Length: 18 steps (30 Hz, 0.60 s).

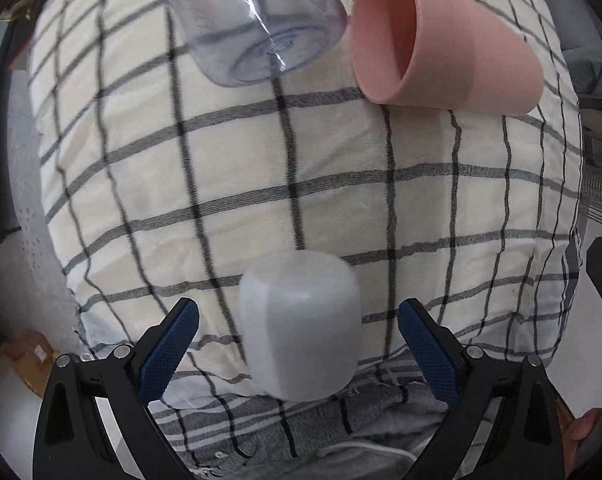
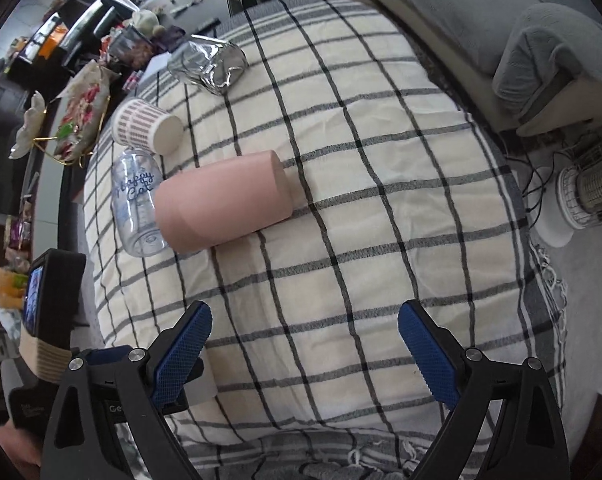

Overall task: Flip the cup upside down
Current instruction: 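Carry the white cup with the left gripper and lower it toward the tablecloth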

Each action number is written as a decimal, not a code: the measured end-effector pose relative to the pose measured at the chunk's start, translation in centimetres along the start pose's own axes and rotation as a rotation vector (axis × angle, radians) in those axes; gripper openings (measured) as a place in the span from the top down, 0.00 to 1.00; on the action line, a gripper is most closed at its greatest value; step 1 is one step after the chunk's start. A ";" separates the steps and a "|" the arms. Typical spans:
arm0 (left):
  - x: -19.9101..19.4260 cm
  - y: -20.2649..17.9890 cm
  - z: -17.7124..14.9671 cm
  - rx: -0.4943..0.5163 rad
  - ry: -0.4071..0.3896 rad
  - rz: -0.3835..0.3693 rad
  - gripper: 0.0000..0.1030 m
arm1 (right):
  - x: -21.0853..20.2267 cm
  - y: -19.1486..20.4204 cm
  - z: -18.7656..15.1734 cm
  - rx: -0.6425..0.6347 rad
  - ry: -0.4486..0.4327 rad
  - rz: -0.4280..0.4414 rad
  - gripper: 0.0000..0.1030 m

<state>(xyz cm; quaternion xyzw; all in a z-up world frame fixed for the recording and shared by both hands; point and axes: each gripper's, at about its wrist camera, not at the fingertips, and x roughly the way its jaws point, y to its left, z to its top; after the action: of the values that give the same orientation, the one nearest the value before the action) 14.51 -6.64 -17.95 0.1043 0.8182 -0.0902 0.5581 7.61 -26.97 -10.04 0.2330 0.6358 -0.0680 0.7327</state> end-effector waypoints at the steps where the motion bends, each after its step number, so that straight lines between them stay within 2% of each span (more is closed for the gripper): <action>1: 0.2 -0.1 0.5 0.000 0.017 0.000 0.06 | 0.2 0.0 0.4 -0.004 0.007 -0.003 0.08; 7: 1.7 -0.6 2.1 0.003 0.111 0.004 0.11 | 1.6 -0.3 2.5 -0.013 0.038 -0.003 0.08; 9: 1.6 -1.0 2.8 0.009 0.123 0.013 0.14 | 2.1 -0.3 3.0 -0.015 0.048 0.001 0.08; 11: 1.8 -1.2 3.1 0.022 0.133 0.021 0.23 | 2.6 -0.4 3.2 -0.013 0.061 0.007 0.08; 15: 2.2 -1.3 3.5 0.030 0.155 0.033 0.23 | 3.5 -0.3 3.5 -0.015 0.081 0.018 0.08; 18: 2.9 -1.3 3.8 0.025 0.171 0.037 0.27 | 4.0 -0.4 3.6 -0.008 0.093 0.021 0.08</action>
<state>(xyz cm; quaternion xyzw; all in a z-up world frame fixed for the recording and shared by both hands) 16.54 -8.72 -22.02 0.1335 0.8597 -0.0807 0.4864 11.37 -28.08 -13.74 0.2394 0.6670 -0.0469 0.7040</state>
